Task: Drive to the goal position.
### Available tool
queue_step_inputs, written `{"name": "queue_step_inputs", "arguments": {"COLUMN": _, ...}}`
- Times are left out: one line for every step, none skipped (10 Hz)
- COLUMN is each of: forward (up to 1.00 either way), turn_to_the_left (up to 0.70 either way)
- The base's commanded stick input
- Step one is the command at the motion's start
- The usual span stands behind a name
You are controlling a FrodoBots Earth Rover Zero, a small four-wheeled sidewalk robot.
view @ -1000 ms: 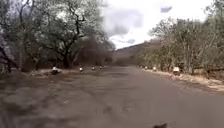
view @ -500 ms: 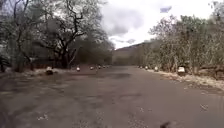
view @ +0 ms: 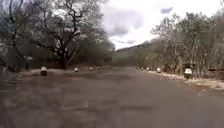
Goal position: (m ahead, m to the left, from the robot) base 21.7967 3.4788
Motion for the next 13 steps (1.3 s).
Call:
{"name": "queue_step_inputs", "arguments": {"forward": 1.0, "turn_to_the_left": 0.0}}
{"name": "queue_step_inputs", "arguments": {"forward": 1.0, "turn_to_the_left": 0.0}}
{"name": "queue_step_inputs", "arguments": {"forward": 1.0, "turn_to_the_left": 0.0}}
{"name": "queue_step_inputs", "arguments": {"forward": 1.0, "turn_to_the_left": 0.0}}
{"name": "queue_step_inputs", "arguments": {"forward": 1.0, "turn_to_the_left": 0.0}}
{"name": "queue_step_inputs", "arguments": {"forward": 1.0, "turn_to_the_left": 0.0}}
{"name": "queue_step_inputs", "arguments": {"forward": 1.0, "turn_to_the_left": 0.0}}
{"name": "queue_step_inputs", "arguments": {"forward": 1.0, "turn_to_the_left": 0.0}}
{"name": "queue_step_inputs", "arguments": {"forward": 1.0, "turn_to_the_left": 0.0}}
{"name": "queue_step_inputs", "arguments": {"forward": 1.0, "turn_to_the_left": 0.0}}
{"name": "queue_step_inputs", "arguments": {"forward": 1.0, "turn_to_the_left": 0.0}}
{"name": "queue_step_inputs", "arguments": {"forward": 1.0, "turn_to_the_left": 0.0}}
{"name": "queue_step_inputs", "arguments": {"forward": 1.0, "turn_to_the_left": 0.0}}
